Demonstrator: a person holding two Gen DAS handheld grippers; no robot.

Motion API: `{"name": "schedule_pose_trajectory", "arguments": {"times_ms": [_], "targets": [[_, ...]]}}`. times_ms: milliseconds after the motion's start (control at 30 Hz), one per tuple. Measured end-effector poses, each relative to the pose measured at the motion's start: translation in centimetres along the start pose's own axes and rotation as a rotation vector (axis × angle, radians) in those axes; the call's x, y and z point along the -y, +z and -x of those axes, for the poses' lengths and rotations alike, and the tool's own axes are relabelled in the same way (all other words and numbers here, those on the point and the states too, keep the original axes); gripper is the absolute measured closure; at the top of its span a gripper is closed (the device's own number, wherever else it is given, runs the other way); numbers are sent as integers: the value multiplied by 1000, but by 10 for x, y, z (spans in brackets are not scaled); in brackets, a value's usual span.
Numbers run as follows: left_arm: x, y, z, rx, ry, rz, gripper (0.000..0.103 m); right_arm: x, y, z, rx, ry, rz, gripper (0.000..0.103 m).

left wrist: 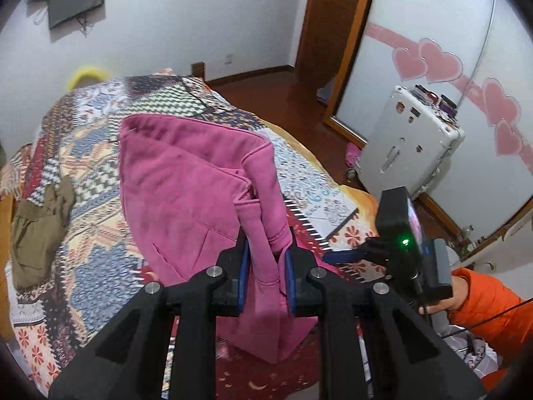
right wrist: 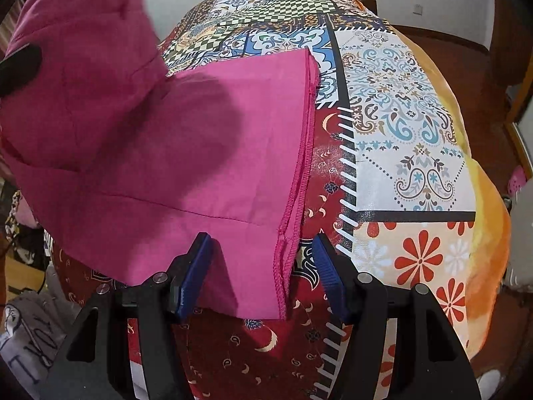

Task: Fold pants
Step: 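Lift the pink pants with the left gripper and fold them over themselves, then lower the folded pants onto the quilt and open the left gripper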

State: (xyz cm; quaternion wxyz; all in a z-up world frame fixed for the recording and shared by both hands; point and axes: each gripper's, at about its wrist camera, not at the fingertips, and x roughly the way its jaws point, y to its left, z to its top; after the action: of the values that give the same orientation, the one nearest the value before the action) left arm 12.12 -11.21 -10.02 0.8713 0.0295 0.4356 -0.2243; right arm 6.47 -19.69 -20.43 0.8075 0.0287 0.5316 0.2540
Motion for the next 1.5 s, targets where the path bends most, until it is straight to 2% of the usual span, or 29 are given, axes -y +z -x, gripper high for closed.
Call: {"name": "schedule_pose_trajectory", "arguments": {"times_ms": [300, 500, 633, 733, 867, 900, 1000, 1100, 1200, 1333, 1433, 1500], "targets": [[16, 3, -54, -145, -111, -5, 88, 2, -2, 2, 13, 9, -14, 44], [30, -14, -85, -237, -130, -40, 87, 5, -5, 9, 19, -12, -11, 44], [33, -22, -92, -253, -128, -53, 87, 7, -4, 13, 29, -27, -11, 44], [35, -24, -95, -255, -123, -57, 83, 7, -5, 15, 34, -31, -12, 44], [30, -23, -96, -265, -137, -24, 67, 7, -5, 16, 34, -39, -14, 44], [28, -23, -96, -268, -147, -9, 66, 7, -6, 17, 34, -42, -14, 44], [24, -21, -86, -264, -176, 31, 66, 7, -4, 18, 33, -48, -13, 44], [21, -15, -66, -215, -171, 44, 66, 7, -3, 19, 33, -56, -7, 44], [17, -7, -39, -118, -104, 36, 64, 7, -3, 19, 31, -60, -7, 44], [-4, 4, -21, -48, -31, 59, 56, 7, -3, 19, 31, -61, -6, 44], [-34, 16, -27, -41, 29, 93, 56, 8, -2, 20, 37, -61, -8, 44], [-54, 22, -38, -79, 11, 119, 56, 10, -2, 18, 35, -59, -15, 44]]}}
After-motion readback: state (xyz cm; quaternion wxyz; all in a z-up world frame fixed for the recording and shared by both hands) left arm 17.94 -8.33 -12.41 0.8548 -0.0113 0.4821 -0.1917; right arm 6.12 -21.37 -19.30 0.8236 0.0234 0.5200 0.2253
